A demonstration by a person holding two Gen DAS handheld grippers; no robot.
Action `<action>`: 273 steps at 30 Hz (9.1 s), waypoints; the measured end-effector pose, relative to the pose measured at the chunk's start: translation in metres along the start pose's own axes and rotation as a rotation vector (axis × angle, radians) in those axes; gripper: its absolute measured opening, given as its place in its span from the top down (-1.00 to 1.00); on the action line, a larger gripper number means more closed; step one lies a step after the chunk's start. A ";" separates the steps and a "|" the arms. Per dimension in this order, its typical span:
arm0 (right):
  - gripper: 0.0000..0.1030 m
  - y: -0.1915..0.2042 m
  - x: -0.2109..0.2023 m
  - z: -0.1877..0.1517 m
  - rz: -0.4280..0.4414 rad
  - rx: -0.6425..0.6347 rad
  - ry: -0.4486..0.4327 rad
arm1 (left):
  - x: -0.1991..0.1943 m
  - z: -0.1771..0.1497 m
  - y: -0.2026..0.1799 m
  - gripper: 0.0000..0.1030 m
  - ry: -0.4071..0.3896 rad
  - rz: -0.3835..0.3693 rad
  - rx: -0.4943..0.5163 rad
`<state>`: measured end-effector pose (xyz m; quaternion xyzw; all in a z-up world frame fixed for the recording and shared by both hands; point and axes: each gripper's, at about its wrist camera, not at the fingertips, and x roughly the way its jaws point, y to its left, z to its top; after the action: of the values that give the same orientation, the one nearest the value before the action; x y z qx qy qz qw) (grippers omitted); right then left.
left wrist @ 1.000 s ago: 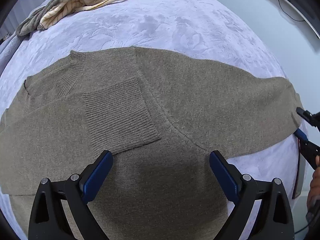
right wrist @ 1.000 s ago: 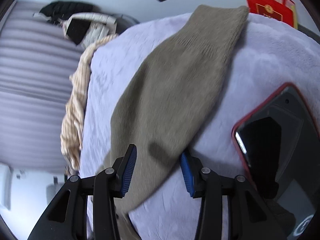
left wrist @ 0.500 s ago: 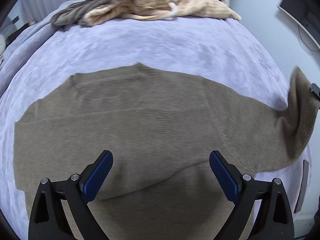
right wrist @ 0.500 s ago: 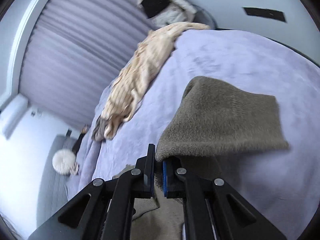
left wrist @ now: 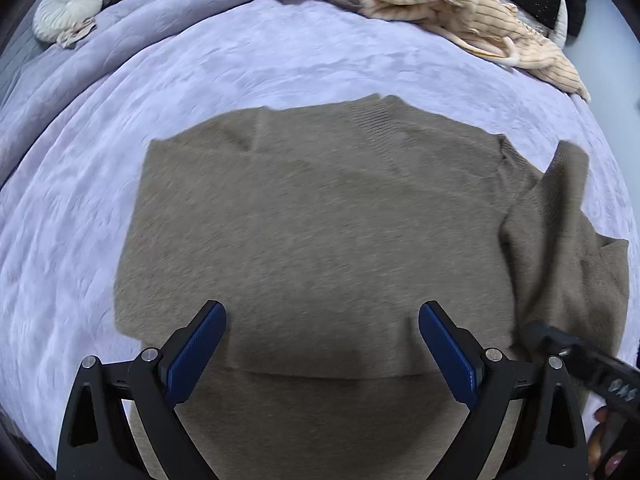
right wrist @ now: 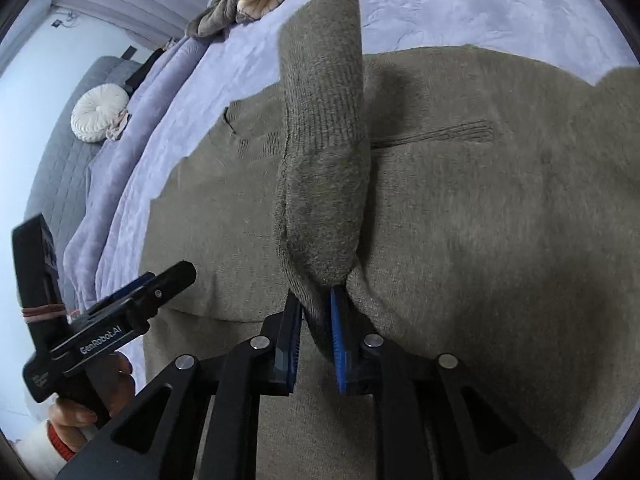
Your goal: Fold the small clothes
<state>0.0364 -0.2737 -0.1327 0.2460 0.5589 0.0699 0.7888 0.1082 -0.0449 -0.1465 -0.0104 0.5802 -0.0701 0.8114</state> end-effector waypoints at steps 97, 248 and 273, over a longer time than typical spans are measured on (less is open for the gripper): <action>0.32 -0.170 -0.067 -0.039 0.200 0.571 -0.176 | -0.012 -0.002 0.077 0.88 0.092 -0.095 0.016; 0.12 0.068 -0.031 -0.206 -0.206 0.280 0.214 | -0.069 -0.164 0.159 -0.93 0.429 -0.249 0.178; 0.11 -0.056 -0.063 -0.312 -0.174 0.255 0.242 | -0.072 -0.271 0.114 -0.93 0.438 -0.315 0.024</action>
<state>-0.2821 -0.2500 -0.1848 0.2844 0.6732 -0.0410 0.6814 -0.1585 0.0947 -0.1791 -0.0753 0.7322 -0.2030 0.6458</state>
